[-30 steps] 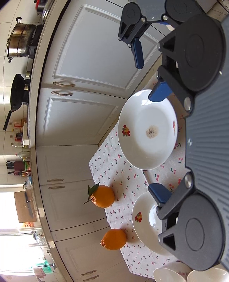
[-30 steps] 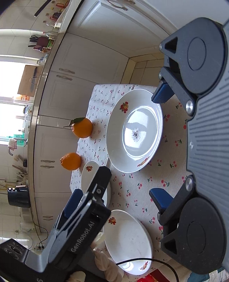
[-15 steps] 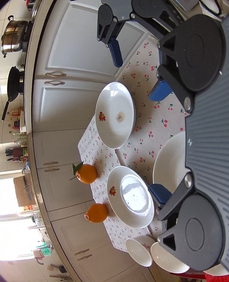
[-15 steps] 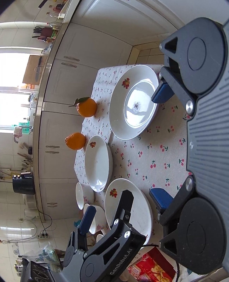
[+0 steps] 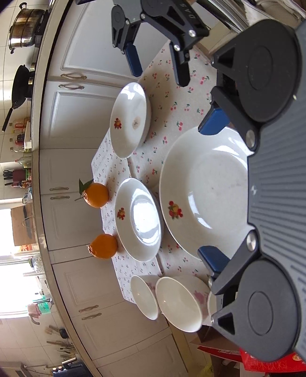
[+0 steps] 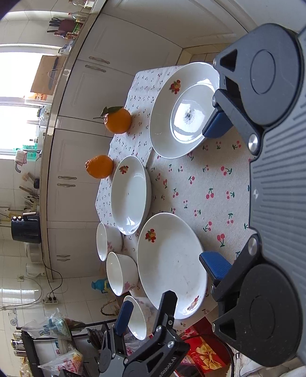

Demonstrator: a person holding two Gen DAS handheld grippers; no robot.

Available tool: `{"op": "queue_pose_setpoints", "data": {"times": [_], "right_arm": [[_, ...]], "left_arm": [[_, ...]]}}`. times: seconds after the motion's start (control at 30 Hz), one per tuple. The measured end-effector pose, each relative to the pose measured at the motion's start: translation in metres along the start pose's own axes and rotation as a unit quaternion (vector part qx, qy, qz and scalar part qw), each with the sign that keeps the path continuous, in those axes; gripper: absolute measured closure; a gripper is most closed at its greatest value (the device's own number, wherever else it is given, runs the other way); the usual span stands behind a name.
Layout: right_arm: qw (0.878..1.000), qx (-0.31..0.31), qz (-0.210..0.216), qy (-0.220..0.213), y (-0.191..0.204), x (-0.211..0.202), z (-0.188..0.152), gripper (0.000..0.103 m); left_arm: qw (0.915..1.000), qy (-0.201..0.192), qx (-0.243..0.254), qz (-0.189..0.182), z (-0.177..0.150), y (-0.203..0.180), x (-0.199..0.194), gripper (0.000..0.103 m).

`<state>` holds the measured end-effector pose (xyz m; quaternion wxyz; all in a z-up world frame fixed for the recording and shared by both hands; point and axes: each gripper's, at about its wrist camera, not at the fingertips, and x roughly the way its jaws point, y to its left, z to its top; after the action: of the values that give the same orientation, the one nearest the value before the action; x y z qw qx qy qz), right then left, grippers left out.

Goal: Organize plates and bowls

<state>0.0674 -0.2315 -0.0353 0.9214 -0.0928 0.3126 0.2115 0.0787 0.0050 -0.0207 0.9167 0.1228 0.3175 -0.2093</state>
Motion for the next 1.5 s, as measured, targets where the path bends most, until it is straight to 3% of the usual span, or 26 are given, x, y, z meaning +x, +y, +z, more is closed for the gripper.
{"op": "queue_pose_setpoints", "data": {"times": [0.47, 0.83, 1.5], "right_arm": [[0.998, -0.013, 0.053, 0.018, 0.014, 0.026, 0.015, 0.0], [0.996, -0.014, 0.081, 0.032, 0.01, 0.044, 0.024, 0.0], [0.98, -0.048, 0.183, 0.061, 0.009, 0.105, 0.059, 0.0]], "left_arm": [[0.9977, 0.062, -0.026, 0.011, -0.052, 0.01, 0.016, 0.003], [0.9966, 0.056, -0.06, 0.002, -0.055, 0.011, 0.035, 0.002], [0.9977, 0.043, -0.051, 0.005, -0.053, 0.005, 0.035, 0.001]]}}
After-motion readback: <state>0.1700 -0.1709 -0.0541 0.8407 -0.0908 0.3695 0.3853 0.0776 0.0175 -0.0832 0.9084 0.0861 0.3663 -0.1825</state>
